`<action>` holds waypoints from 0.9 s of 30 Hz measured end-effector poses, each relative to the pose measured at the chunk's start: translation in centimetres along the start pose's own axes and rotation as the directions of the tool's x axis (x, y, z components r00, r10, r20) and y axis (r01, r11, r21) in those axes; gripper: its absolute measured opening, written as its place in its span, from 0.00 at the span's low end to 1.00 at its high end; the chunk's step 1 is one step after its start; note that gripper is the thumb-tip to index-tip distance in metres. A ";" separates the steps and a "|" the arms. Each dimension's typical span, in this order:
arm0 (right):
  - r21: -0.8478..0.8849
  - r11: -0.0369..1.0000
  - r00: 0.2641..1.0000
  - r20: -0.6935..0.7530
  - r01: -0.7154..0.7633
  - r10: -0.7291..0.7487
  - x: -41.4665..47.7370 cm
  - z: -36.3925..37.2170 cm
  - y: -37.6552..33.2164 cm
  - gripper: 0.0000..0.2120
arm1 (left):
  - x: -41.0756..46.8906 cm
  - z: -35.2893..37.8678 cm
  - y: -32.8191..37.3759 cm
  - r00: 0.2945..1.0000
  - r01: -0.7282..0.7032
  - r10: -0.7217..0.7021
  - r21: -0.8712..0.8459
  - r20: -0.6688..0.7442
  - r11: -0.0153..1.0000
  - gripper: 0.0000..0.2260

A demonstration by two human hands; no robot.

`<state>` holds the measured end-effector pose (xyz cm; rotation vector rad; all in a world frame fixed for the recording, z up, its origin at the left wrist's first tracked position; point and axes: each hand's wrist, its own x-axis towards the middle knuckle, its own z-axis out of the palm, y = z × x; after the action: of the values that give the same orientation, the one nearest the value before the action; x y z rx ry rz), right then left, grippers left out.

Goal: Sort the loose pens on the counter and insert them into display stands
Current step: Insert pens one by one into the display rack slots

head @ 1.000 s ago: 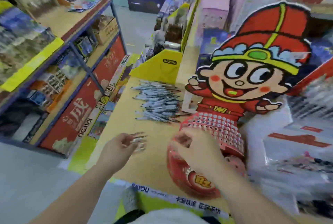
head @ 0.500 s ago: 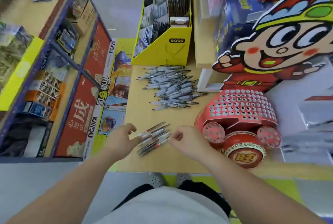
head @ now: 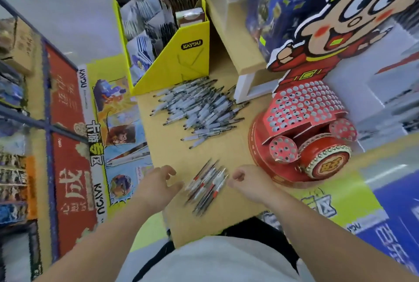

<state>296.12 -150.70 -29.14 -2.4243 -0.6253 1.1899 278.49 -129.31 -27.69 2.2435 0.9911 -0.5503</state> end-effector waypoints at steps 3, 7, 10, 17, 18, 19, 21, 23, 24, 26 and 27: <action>0.136 0.979 0.980 -0.103 -0.154 0.169 -0.7 2.1 -0.8 0.14 | 2.7 -1.9 -1.7 0.990 -0.111 0.107 0.040 0.094 0.993 0.21; 0.275 0.924 0.932 -0.171 -0.266 0.319 -1.7 5.5 -2.9 0.07 | 4.9 -3.3 -2.2 0.964 -0.219 0.204 0.076 0.171 0.973 0.22; 0.351 0.891 0.907 -0.197 -0.289 0.372 -1.9 7.8 -4.2 0.09 | 6.1 -3.0 -1.2 0.936 -0.302 0.283 0.062 0.209 0.951 0.23; 0.462 0.829 0.831 -0.286 -0.316 0.477 -3.2 10.4 -4.3 0.19 | 6.2 0.6 1.1 0.911 -0.379 0.353 0.095 0.211 0.920 0.23; 0.475 0.825 0.823 -0.303 -0.306 0.480 -3.2 10.5 -4.1 0.19 | 6.1 1.0 1.4 0.913 -0.384 0.361 0.103 0.188 0.918 0.22; 0.495 0.815 0.812 -0.316 -0.300 0.490 -3.1 10.6 -3.9 0.18 | 6.1 1.5 1.6 0.915 -0.388 0.367 0.108 0.168 0.915 0.21; 0.531 0.798 0.796 -0.332 -0.285 0.506 -2.9 10.7 -3.6 0.17 | 5.9 2.3 2.2 0.916 -0.391 0.370 0.139 0.157 0.910 0.19; 0.545 0.792 0.792 -0.339 -0.275 0.508 -2.5 10.9 -3.4 0.18 | 5.8 3.0 2.3 0.912 -0.404 0.374 0.212 0.169 0.890 0.21; 0.544 0.794 0.796 -0.338 -0.270 0.502 -2.3 11.0 -3.6 0.18 | 5.7 3.2 2.3 0.912 -0.406 0.374 0.239 0.169 0.882 0.21; 0.547 0.794 0.802 -0.333 -0.263 0.495 -1.9 11.1 -4.0 0.19 | 5.4 3.4 2.2 0.918 -0.394 0.365 0.245 0.158 0.886 0.21; 0.548 0.793 0.801 -0.333 -0.266 0.498 -1.8 11.2 -4.0 0.19 | 5.3 3.5 2.3 0.921 -0.386 0.357 0.238 0.155 0.891 0.21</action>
<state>285.23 -146.84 -32.40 -2.3110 0.3190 0.7157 283.20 -130.22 -32.46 2.5255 0.4296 -0.6511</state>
